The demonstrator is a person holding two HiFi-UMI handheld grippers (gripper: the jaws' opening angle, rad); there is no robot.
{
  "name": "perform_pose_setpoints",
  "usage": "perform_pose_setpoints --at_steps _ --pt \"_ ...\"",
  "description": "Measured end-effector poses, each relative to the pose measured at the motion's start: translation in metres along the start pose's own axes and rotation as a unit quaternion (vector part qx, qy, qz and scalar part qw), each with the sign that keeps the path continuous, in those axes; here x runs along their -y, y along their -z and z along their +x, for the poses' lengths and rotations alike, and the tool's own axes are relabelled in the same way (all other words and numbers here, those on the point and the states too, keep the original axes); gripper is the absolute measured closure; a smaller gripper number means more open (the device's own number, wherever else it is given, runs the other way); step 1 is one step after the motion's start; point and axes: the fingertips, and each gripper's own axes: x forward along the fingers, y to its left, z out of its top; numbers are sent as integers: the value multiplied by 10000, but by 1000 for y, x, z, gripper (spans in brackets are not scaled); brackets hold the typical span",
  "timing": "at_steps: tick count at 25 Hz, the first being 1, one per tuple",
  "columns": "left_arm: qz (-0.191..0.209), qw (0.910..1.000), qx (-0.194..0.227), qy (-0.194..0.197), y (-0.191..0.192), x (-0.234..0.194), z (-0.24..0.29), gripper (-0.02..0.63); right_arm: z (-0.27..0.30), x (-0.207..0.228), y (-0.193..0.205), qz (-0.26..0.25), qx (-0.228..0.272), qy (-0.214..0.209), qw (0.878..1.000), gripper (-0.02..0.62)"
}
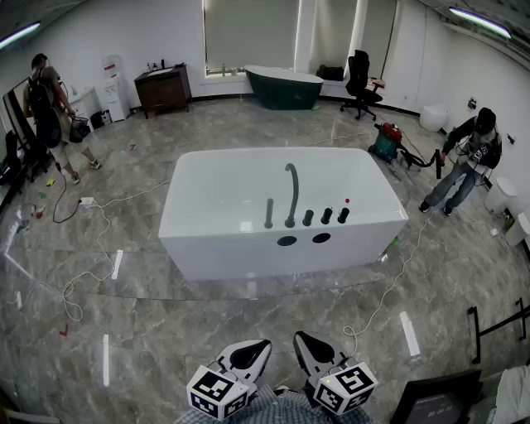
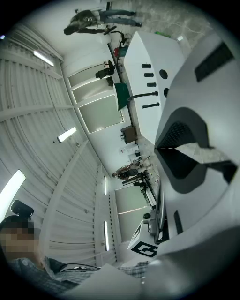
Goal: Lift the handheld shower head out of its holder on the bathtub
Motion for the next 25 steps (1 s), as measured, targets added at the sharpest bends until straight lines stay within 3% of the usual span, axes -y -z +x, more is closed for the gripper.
perform_pose_setpoints --at_steps 15,25 --pt "19 10000 -1 -62 2 7 6 597 -6 5 -2 -131 78 -64 9999 578" --pt "-14 9992 86 -392 2 16 13 597 -24 27 -4 -180 101 -99 9997 578"
